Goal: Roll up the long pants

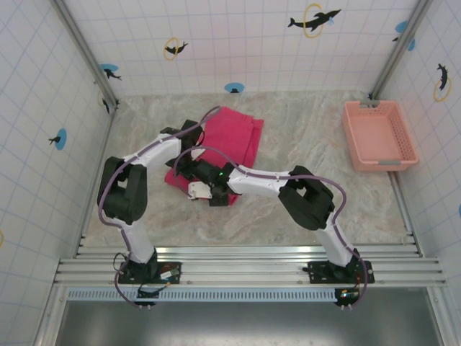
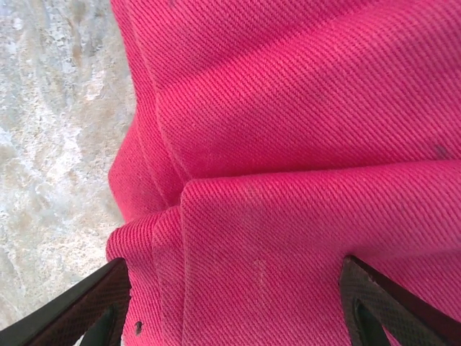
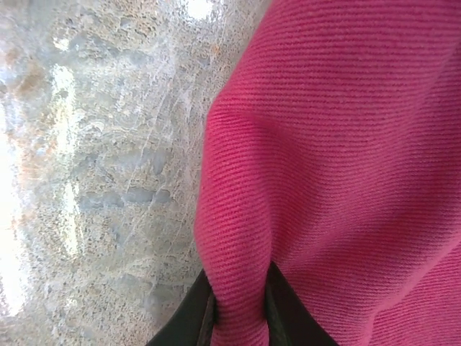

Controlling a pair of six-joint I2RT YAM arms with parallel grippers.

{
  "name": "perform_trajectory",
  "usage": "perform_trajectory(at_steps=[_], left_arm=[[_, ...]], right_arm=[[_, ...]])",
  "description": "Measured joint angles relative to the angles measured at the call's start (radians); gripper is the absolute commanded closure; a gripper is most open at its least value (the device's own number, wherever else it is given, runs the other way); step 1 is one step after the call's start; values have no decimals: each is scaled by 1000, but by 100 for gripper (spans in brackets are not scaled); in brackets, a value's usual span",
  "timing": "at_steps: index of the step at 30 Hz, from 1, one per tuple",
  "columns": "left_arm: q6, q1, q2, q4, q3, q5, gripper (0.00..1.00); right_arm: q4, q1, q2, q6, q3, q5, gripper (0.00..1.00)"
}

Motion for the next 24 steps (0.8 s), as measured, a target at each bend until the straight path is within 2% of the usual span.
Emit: perform_trajectory(at_steps=[7, 15, 19, 24], left_arm=[[-2, 30, -31, -64, 25, 16, 14], [3, 100, -93, -127, 149, 11, 12], [11, 98, -106, -146, 172, 2, 12], [29, 98, -105, -168, 174, 2, 13]], right_arm=[[-179, -41, 0, 26, 65, -214, 96], [-413, -72, 0, 82, 175, -565, 96], [-473, -129, 0, 120, 231, -749, 96], [-463, -250, 1, 183, 216, -897, 95]])
